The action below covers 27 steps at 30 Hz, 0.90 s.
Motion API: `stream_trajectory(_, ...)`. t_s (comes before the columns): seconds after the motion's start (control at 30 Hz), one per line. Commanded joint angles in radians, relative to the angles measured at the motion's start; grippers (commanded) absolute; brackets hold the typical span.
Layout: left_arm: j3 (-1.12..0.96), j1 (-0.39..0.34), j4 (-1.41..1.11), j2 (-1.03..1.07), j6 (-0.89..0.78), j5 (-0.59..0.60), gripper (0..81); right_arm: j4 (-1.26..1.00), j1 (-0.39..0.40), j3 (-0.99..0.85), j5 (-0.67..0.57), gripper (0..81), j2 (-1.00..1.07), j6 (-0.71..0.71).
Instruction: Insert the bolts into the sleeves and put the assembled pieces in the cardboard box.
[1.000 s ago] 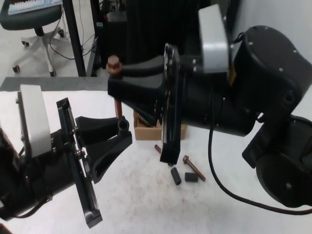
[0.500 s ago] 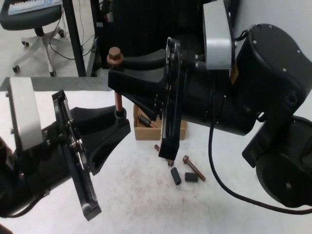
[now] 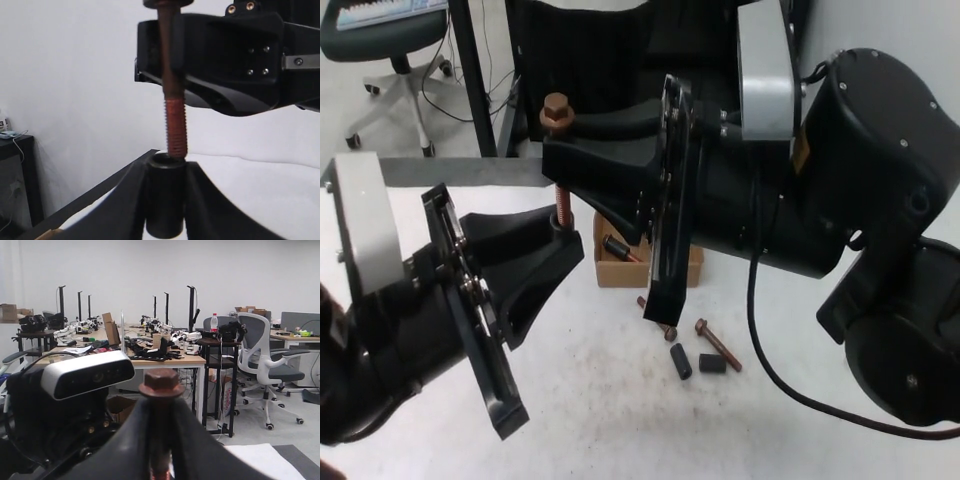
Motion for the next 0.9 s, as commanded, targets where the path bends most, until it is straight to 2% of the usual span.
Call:
stream_trajectory(0.0,-0.004,-0.003,-0.019,-0.007,-0.013,-0.008,0.3,0.002,0.001,0.012,0.002,0.8,-0.002,-0.002)
stream_trajectory(0.43,-0.004,-0.003,-0.035,-0.007,-0.021,0.012,0.3,-0.014,0.001,0.067,0.034,0.8,-0.002,-0.004)
stream_trajectory(0.67,-0.004,-0.003,-0.024,-0.007,-0.036,0.031,0.3,-0.165,0.001,0.067,0.048,0.8,-0.002,0.013)
stream_trajectory(0.87,-0.004,-0.003,-0.018,-0.007,-0.026,0.046,0.3,-0.173,0.001,0.067,0.048,0.8,-0.002,0.023)
